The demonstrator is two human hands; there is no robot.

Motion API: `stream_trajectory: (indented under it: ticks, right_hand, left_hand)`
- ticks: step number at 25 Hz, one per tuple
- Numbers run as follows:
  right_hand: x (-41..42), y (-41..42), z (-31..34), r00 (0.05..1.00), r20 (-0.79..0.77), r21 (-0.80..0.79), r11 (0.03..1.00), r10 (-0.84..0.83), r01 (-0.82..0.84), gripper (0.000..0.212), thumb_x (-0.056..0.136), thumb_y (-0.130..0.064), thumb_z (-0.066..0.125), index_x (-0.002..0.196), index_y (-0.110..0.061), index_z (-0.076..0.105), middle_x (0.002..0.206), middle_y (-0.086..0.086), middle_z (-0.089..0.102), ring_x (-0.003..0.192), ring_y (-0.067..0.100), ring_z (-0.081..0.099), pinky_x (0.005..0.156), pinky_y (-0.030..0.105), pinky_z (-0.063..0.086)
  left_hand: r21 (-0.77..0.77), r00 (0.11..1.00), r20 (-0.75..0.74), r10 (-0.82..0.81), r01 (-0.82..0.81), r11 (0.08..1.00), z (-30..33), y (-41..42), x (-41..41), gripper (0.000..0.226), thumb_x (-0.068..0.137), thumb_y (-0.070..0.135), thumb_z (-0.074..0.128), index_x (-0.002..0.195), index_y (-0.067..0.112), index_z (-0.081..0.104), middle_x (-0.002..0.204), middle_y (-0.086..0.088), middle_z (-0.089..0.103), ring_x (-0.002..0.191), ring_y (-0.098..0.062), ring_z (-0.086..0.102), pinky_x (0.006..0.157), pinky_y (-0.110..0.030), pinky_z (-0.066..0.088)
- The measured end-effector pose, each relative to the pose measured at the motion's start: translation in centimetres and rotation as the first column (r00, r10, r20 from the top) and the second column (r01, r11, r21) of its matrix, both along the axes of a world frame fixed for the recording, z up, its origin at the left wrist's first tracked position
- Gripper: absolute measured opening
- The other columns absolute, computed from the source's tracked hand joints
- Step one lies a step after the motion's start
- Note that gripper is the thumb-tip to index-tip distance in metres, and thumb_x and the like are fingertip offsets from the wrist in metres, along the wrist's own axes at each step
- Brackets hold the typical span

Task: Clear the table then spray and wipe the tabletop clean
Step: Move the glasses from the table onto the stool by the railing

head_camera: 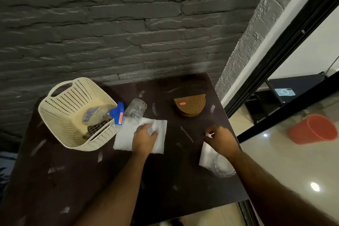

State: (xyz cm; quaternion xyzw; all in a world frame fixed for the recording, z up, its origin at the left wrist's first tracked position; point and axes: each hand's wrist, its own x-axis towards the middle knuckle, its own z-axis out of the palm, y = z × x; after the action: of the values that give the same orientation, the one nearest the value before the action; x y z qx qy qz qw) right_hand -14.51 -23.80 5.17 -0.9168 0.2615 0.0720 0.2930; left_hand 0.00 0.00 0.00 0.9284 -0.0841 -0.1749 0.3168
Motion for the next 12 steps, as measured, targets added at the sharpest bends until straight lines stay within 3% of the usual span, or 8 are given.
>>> stream_trajectory:
  ticks: [3, 7, 10, 12]
  right_hand:
    - [-0.7, -1.6, -0.4, 0.999, -0.036, -0.020, 1.000, -0.010, 0.009, 0.022, 0.084, -0.035, 0.069, 0.103, -0.024, 0.069, 0.106, -0.004, 0.067, 0.090, 0.013, 0.062, 0.078, 0.032, 0.053]
    - [-1.2, -2.2, -1.6, 0.997, -0.076, -0.028, 1.000, -0.013, 0.011, 0.026, 0.084, -0.037, 0.068, 0.108, -0.026, 0.068, 0.110, -0.005, 0.067, 0.093, 0.012, 0.063, 0.078, 0.028, 0.051]
    - [-1.3, -2.4, -2.2, 0.996, -0.085, -0.030, 0.999, -0.019, 0.016, 0.025, 0.083, -0.038, 0.068, 0.106, -0.027, 0.068, 0.109, -0.005, 0.068, 0.092, 0.012, 0.063, 0.074, 0.025, 0.047]
    - [-1.2, -2.3, -2.4, 0.995, -0.097, -0.023, 1.000, -0.012, 0.010, 0.026, 0.084, -0.038, 0.068, 0.107, -0.027, 0.068, 0.109, -0.005, 0.067, 0.091, 0.011, 0.062, 0.074, 0.025, 0.046]
  left_hand:
    - [-0.081, 0.955, 0.079, 0.285, -0.279, 0.957, 0.1, -0.6, 2.1, 0.041, 0.087, 0.033, 0.065, 0.121, 0.010, 0.059, 0.118, -0.011, 0.062, 0.110, -0.027, 0.058, 0.092, -0.036, 0.046]
    - [-0.214, 0.734, -0.120, 0.668, -0.677, 0.705, -0.2, -1.4, 4.7, 0.046, 0.082, 0.033, 0.072, 0.114, 0.005, 0.055, 0.114, -0.016, 0.062, 0.104, -0.034, 0.060, 0.081, -0.035, 0.046]
    - [-0.139, 0.637, -0.208, 0.743, -0.771, 0.622, -0.9, -1.8, 5.8, 0.058, 0.081, 0.038, 0.073, 0.121, 0.004, 0.048, 0.119, -0.017, 0.059, 0.106, -0.034, 0.060, 0.083, -0.038, 0.049]
    - [-0.137, 0.665, -0.219, 0.714, -0.745, 0.653, -1.7, -1.8, 6.2, 0.051, 0.084, 0.036, 0.070, 0.120, 0.003, 0.054, 0.118, -0.013, 0.062, 0.106, -0.031, 0.061, 0.088, -0.038, 0.050]
